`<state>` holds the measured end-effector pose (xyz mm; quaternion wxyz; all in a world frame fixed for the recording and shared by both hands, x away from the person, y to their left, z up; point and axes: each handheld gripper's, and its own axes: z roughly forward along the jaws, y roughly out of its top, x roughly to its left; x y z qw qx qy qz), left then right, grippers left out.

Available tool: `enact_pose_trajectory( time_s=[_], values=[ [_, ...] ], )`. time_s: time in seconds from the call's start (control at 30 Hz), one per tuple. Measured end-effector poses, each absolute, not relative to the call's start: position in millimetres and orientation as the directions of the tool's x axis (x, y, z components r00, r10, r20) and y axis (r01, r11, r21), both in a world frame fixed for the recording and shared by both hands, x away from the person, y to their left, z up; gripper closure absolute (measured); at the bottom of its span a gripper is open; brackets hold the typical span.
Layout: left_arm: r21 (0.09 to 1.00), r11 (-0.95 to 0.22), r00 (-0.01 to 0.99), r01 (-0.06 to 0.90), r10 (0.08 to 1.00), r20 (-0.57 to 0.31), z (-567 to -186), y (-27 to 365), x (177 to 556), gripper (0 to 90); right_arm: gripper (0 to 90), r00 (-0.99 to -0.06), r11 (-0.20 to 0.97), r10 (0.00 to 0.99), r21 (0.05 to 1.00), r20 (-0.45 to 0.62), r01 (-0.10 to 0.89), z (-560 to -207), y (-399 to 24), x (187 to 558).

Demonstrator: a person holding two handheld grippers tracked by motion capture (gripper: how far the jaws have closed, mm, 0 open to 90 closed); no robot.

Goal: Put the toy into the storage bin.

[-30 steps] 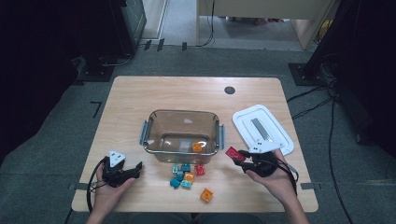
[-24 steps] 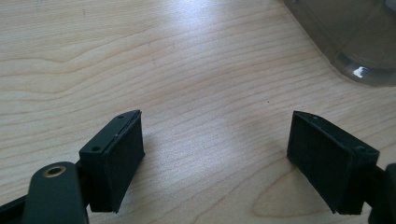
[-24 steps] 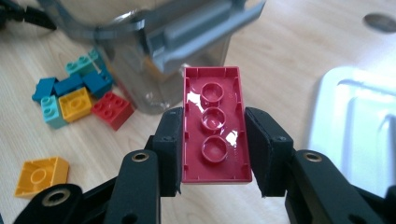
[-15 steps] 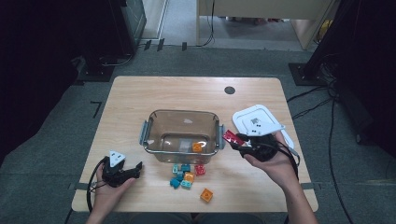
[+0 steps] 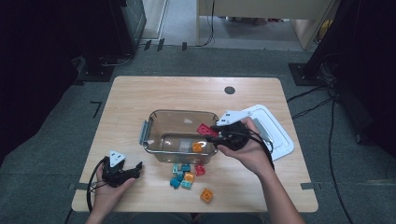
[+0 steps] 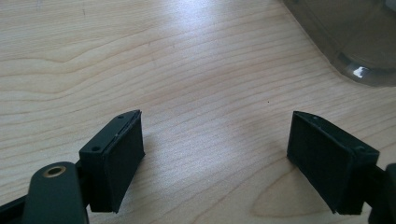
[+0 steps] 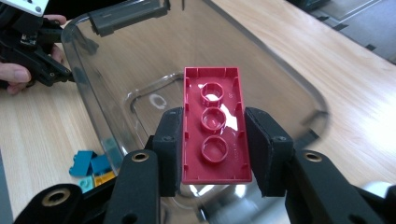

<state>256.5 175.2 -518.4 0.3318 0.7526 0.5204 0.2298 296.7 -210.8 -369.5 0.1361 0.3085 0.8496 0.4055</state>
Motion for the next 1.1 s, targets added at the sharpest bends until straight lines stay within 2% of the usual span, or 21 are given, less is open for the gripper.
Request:
enact_pose_trajectory(
  time_s=[0.27, 0.5, 0.83, 0.97, 1.1],
  values=[
    [0.739, -0.238, 0.353, 0.63, 0.936, 0.001, -518, 175, 257, 18.5, 60.2, -0.778, 0.512, 0.627, 0.727, 0.048, 0.457, -385, -175, 316],
    [0.739, -0.238, 0.353, 0.63, 0.936, 0.001, -518, 175, 256, 18.6, 60.0, -0.758, 0.535, 0.65, 0.681, 0.044, 0.499, -396, -164, 324],
    [0.739, -0.239, 0.354, 0.63, 0.935, 0.001, -518, 175, 256, 18.5, 45.3, -0.759, 0.526, 0.648, 0.687, 0.059, 0.502, -394, -168, 323],
    [0.739, -0.239, 0.353, 0.63, 0.936, 0.001, -518, 175, 256, 18.6, 35.0, -0.762, 0.512, 0.646, 0.711, 0.051, 0.482, -386, -174, 316],
    [0.739, -0.239, 0.354, 0.63, 0.935, 0.001, -518, 175, 256, 18.5, 31.3, -0.76, 0.503, 0.648, 0.726, 0.043, 0.469, -380, -180, 309]
  ],
)
